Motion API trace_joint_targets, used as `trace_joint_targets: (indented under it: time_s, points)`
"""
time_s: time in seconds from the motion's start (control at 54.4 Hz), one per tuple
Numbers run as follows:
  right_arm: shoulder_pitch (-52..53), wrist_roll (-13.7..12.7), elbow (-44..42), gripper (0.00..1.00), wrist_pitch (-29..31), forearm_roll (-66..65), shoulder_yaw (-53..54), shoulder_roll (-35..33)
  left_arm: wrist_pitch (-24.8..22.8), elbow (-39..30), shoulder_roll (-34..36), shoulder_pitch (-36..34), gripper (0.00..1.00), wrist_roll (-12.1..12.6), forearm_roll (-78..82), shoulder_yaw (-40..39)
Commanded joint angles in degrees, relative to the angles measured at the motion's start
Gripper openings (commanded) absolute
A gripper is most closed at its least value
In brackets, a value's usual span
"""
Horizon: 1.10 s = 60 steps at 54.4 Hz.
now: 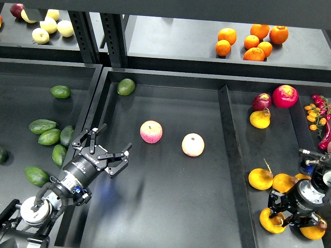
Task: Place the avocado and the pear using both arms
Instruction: 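Open the right gripper to release the pear and raise it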
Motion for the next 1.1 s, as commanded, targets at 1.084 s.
trace_joint_targets:
  time_s: [1.084]
  points:
    - [-1.0,0.0,8.0,0.99,0.0,30.7,26.7,-17.1,0.0,-0.1,0.0,-0.8,0.99,0.0,0.0,0.7]
